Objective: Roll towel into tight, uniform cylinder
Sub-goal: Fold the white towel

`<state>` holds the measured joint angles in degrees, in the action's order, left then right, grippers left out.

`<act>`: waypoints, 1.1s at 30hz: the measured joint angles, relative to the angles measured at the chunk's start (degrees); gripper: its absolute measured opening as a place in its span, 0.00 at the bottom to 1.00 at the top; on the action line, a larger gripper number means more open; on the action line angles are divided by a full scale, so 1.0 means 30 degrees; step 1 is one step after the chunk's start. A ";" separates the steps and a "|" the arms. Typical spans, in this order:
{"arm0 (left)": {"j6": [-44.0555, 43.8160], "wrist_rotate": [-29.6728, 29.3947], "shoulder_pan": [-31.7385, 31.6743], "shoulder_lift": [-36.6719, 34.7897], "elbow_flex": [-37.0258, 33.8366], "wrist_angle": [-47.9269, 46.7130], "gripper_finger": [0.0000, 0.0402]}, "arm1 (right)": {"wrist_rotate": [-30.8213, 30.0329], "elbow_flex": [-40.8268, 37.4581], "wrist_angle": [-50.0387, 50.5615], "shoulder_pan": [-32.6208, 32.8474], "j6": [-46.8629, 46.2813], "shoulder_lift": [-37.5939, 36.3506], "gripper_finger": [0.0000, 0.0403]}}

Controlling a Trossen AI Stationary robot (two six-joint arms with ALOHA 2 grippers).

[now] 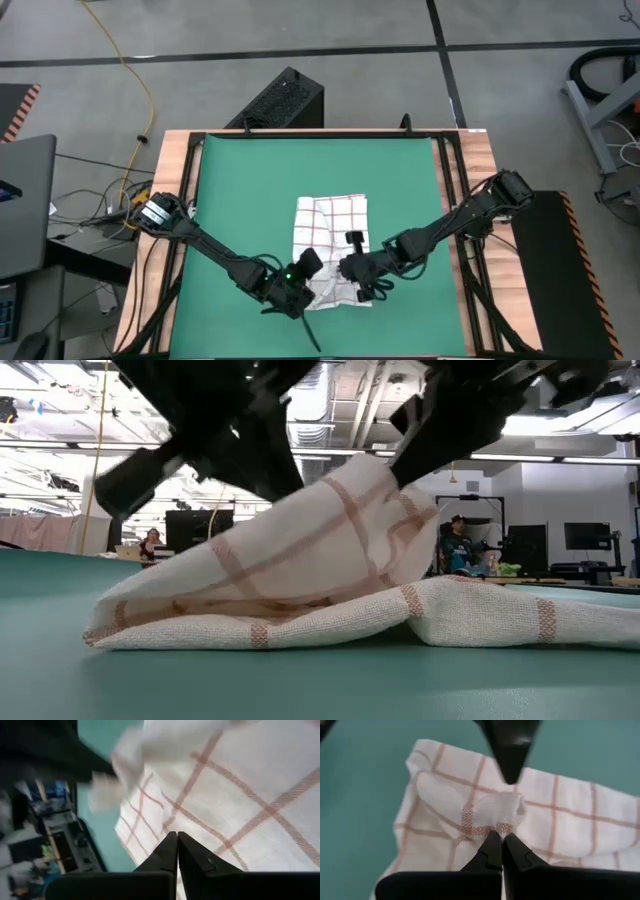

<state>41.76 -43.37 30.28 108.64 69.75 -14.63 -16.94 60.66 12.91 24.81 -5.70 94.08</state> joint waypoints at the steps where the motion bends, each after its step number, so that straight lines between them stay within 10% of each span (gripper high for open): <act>1: -0.0304 0.0284 -0.0129 0.0000 -0.0180 0.0081 0.00 | -0.0013 0.0000 0.0073 0.0222 -0.0361 0.0000 0.02; 15: -0.0865 0.2544 -0.0413 0.0000 -0.0610 0.0534 0.00 | -0.4385 0.0000 0.3786 0.4208 -0.7277 0.0000 0.03; 33: -0.2734 0.4512 -0.0554 0.0022 -0.0616 0.0566 0.00 | -0.3895 0.0000 0.6323 0.5395 -1.0477 0.0000 0.26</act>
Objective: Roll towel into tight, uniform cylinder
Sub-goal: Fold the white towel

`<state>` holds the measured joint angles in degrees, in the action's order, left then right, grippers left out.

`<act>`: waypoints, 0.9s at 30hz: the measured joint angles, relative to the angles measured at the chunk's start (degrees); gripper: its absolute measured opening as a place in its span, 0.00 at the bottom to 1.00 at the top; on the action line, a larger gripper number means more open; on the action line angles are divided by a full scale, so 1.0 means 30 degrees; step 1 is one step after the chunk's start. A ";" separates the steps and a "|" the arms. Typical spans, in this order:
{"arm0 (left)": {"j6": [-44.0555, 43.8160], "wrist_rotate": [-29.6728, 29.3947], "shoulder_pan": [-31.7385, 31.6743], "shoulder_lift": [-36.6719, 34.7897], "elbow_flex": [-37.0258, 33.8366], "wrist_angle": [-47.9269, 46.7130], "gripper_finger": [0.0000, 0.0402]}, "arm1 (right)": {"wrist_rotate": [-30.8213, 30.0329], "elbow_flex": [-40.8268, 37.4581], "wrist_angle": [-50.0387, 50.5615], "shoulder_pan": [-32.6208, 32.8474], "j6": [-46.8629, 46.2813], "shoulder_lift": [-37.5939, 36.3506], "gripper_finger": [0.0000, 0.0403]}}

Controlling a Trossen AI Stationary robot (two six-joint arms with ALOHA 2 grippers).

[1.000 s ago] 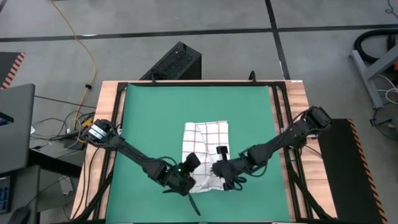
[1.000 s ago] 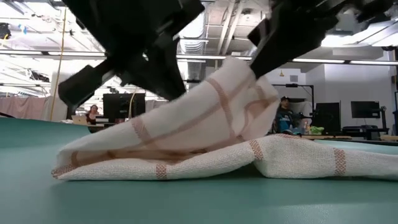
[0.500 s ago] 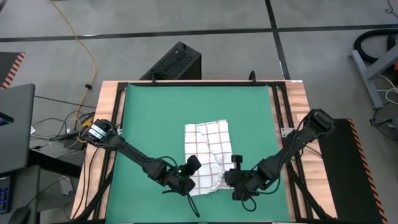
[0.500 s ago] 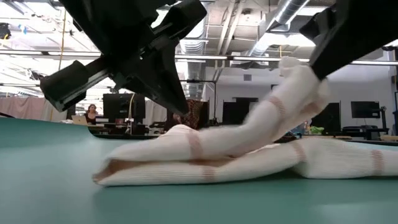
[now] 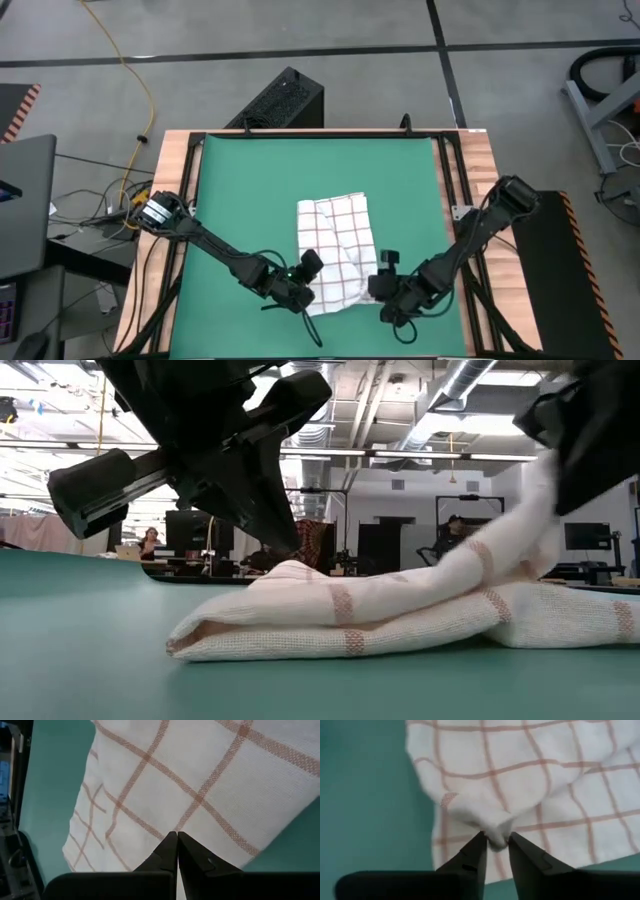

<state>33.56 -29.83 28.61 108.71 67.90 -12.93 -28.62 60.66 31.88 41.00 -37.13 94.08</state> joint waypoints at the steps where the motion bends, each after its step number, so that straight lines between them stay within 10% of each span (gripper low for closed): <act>1: -0.0008 0.0201 -0.0035 0.0000 -0.0001 0.0000 0.00 | 0.0000 0.0000 0.0063 0.0112 -0.0117 0.0000 0.29; 9: -0.0860 0.0869 -0.0486 0.0007 -0.0001 0.0000 0.00 | -0.0050 0.0000 0.1001 0.1115 -0.0980 0.0000 0.45; 27: -0.0350 0.0854 -0.0573 0.0007 -0.0008 -0.0015 0.00 | -0.2344 0.0000 0.1201 0.1798 0.4712 0.0000 0.45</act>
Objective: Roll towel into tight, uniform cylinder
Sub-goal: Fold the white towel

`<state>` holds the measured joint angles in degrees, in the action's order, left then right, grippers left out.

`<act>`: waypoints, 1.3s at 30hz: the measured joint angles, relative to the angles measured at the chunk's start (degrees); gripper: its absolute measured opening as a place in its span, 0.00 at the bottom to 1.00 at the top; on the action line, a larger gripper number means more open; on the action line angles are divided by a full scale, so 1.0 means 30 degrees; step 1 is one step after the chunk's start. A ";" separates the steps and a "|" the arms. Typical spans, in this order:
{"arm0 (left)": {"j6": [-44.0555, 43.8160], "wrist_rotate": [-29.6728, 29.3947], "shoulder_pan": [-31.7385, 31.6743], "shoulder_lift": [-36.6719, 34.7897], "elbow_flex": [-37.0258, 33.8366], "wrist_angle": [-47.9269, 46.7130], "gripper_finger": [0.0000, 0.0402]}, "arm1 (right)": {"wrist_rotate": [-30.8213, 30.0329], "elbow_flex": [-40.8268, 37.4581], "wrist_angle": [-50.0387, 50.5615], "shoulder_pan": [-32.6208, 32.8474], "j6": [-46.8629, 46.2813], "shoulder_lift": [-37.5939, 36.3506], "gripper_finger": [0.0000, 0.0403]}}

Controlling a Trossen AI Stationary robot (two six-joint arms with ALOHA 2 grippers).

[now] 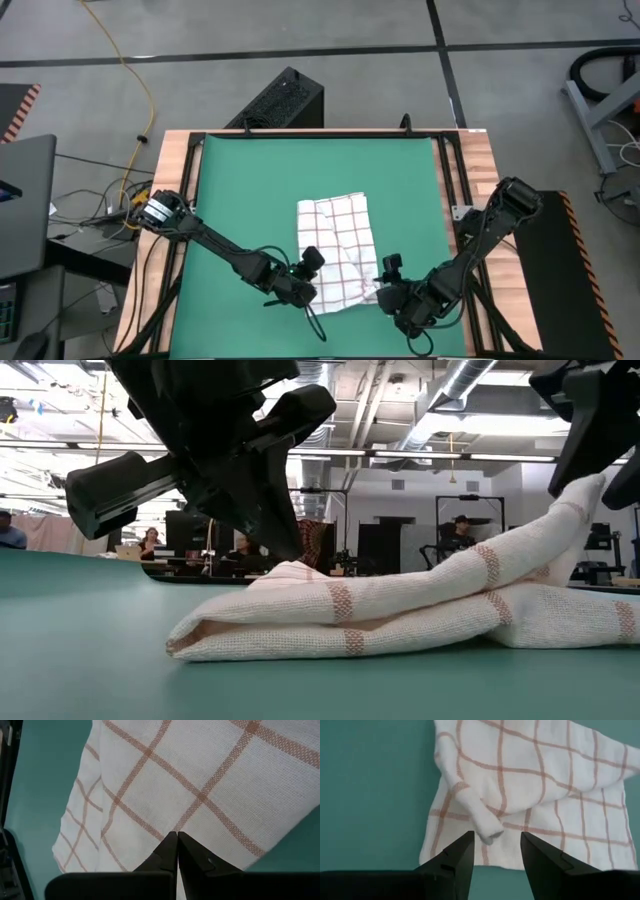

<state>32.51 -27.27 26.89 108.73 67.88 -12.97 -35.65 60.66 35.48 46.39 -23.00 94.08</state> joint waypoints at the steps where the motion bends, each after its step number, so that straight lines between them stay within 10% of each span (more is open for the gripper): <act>1: 0.0013 -0.0007 0.0000 0.0000 0.0000 0.0000 0.00 | 0.0161 0.0000 0.0002 0.0000 0.0326 0.0000 0.45; 18: 0.0410 -0.0576 0.0000 0.0000 0.0000 -0.0066 0.00 | 0.2007 0.0000 -0.1208 -0.1239 0.2811 0.0000 0.43; 28: 0.0272 -0.0604 0.0007 0.0007 0.0000 -0.0220 0.00 | 0.3898 0.0007 -0.1078 -0.1981 0.2267 0.2384 0.05; 39: 0.0468 -0.0536 0.0007 0.0007 0.0000 -0.0579 0.00 | 0.2691 0.0015 -0.0878 -0.0870 0.0524 0.3082 0.03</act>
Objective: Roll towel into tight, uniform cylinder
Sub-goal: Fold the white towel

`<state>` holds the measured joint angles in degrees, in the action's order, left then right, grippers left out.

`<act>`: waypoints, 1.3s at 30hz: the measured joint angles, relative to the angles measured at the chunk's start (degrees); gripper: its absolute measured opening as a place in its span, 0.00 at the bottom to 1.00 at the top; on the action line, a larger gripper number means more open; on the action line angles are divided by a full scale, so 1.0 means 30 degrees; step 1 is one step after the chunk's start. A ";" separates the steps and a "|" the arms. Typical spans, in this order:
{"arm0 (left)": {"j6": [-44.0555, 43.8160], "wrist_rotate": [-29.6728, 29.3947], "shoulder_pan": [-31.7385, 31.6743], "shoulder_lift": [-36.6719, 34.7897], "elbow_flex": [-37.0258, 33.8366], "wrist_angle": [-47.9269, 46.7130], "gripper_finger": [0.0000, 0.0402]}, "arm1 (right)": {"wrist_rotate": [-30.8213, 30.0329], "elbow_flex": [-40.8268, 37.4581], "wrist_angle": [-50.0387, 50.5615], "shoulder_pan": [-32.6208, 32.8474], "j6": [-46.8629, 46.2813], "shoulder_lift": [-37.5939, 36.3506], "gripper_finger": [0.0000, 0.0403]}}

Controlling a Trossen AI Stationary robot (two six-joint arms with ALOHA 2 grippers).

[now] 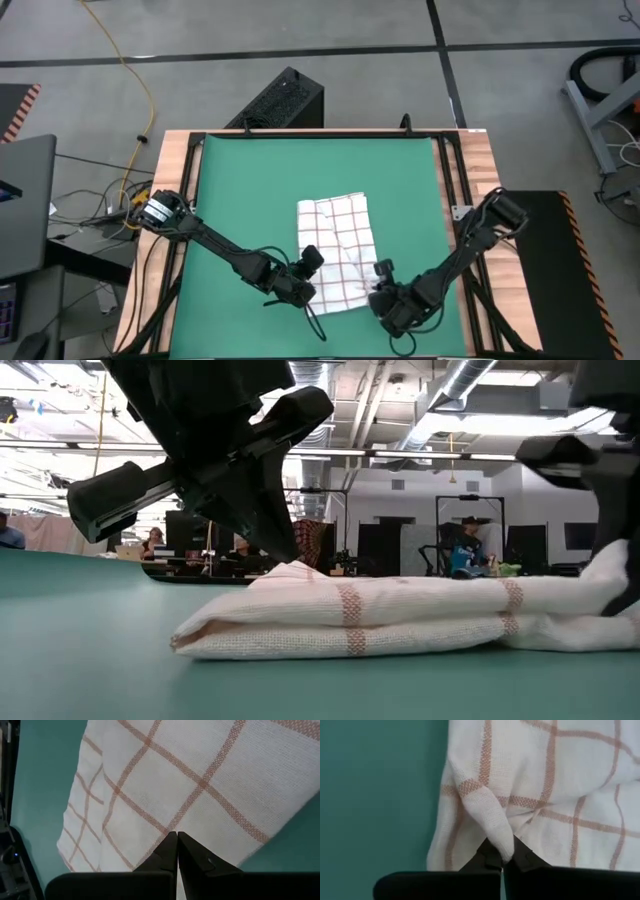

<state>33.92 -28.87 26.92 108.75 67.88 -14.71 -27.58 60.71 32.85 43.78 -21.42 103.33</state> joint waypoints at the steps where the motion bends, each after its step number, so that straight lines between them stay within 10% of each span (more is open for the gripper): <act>1: -0.0036 -0.0002 0.0000 0.0000 0.0000 -0.0013 0.00 | -0.0209 0.0000 0.0063 0.0079 -0.0274 -0.0052 0.03; 13: -0.0242 0.0841 -0.0007 0.0000 0.0000 0.0236 0.00 | -0.2502 0.0751 0.2874 0.0564 -0.2201 -0.0065 0.04; 23: -0.0011 0.3450 0.1099 -0.0109 0.0000 0.6263 0.00 | -0.3816 0.0816 0.3418 -0.0538 -0.2808 -0.0065 0.04; 39: -0.2465 0.2202 0.3038 0.0036 0.0000 0.6281 0.00 | -0.4012 0.0816 0.2883 -0.1111 -0.3609 -0.0080 0.04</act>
<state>26.52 -22.27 36.03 108.86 67.88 4.13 -39.62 63.16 41.50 40.45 -32.25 103.09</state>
